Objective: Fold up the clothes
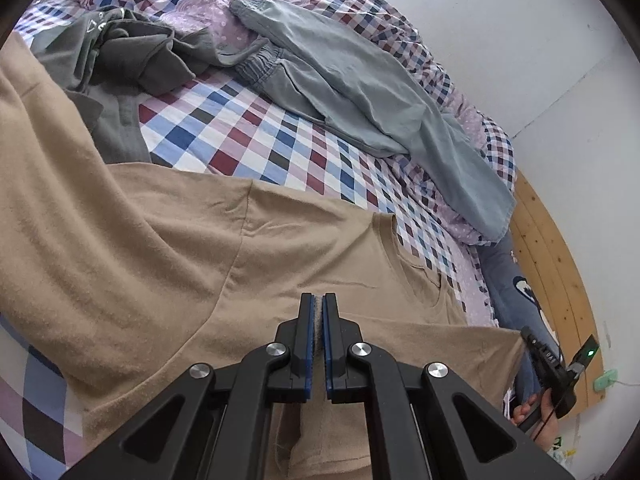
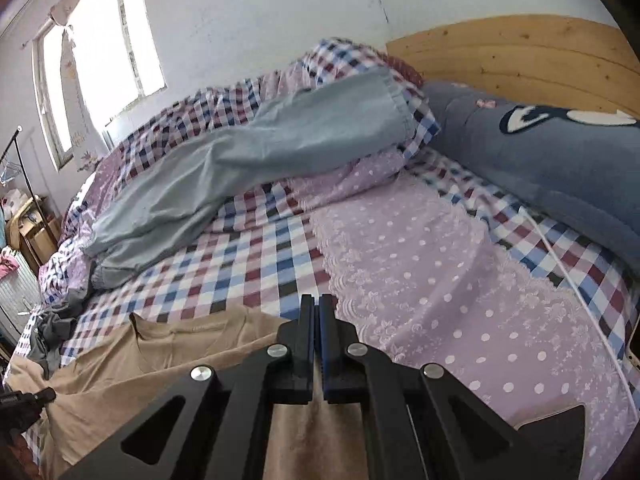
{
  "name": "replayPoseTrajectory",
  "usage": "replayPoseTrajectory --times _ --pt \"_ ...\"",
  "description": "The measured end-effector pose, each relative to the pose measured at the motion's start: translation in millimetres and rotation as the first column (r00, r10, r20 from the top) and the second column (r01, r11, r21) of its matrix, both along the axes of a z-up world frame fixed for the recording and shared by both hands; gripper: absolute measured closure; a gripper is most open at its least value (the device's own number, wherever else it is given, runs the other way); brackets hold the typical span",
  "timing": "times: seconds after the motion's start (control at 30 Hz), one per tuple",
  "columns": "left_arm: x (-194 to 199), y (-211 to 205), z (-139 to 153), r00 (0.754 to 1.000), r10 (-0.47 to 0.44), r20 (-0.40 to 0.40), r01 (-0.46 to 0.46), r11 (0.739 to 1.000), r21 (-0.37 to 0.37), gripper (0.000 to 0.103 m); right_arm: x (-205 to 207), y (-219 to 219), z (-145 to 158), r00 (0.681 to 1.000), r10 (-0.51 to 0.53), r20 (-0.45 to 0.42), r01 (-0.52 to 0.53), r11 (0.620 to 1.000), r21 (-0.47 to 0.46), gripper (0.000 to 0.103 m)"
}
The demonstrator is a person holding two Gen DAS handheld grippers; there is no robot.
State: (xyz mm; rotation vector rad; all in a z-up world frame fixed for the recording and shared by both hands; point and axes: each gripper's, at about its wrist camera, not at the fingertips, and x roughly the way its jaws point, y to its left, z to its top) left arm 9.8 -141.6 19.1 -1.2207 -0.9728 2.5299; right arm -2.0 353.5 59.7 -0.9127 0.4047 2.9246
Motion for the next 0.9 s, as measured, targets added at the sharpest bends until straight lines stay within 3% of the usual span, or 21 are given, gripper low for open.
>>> replayPoseTrajectory --times 0.2,0.27,0.33,0.37,0.4,0.53,0.77,0.8,0.83,0.9 --pt "-3 0 -7 0.999 -0.012 0.048 0.011 1.0 0.014 0.099 -17 3 -37 0.99 -0.034 0.138 0.029 0.999 0.038 0.098" --pt "1 0 -7 0.998 -0.019 0.062 0.018 1.0 0.016 0.092 -16 7 -40 0.986 -0.057 0.154 0.051 0.998 0.043 0.091" --pt "5 1 -8 0.997 -0.027 0.076 0.025 1.0 0.019 0.069 -11 12 -36 0.988 -0.072 0.136 0.069 0.997 0.033 0.063" --pt "7 1 -8 0.996 -0.031 0.082 0.029 0.999 0.02 0.063 -7 14 -32 0.99 -0.08 0.115 0.077 0.997 0.029 0.058" --pt "9 1 -8 0.995 -0.034 0.089 0.033 0.999 0.021 0.055 -3 16 -28 0.992 -0.086 0.096 0.084 0.996 0.025 0.056" --pt "33 12 0 0.991 -0.077 0.114 0.079 0.997 -0.014 0.053 12 21 -12 0.994 -0.103 0.047 0.103 0.995 0.009 0.055" --pt "48 33 -4 0.986 -0.101 0.135 0.112 0.991 -0.075 0.055 46 59 6 0.979 -0.203 -0.022 0.2 0.976 -0.086 0.053" --pt "48 32 -4 0.986 -0.091 0.137 0.102 0.992 -0.076 0.074 49 67 5 0.976 -0.215 -0.015 0.212 0.971 -0.11 0.052" --pt "47 32 -6 0.986 -0.083 0.144 0.095 0.992 -0.08 0.1 52 75 3 0.974 -0.226 -0.006 0.223 0.965 -0.136 0.052" --pt "49 27 -6 0.987 -0.073 0.141 0.084 0.994 -0.071 0.1 48 89 -6 0.976 -0.213 0.037 0.216 0.958 -0.187 0.052"
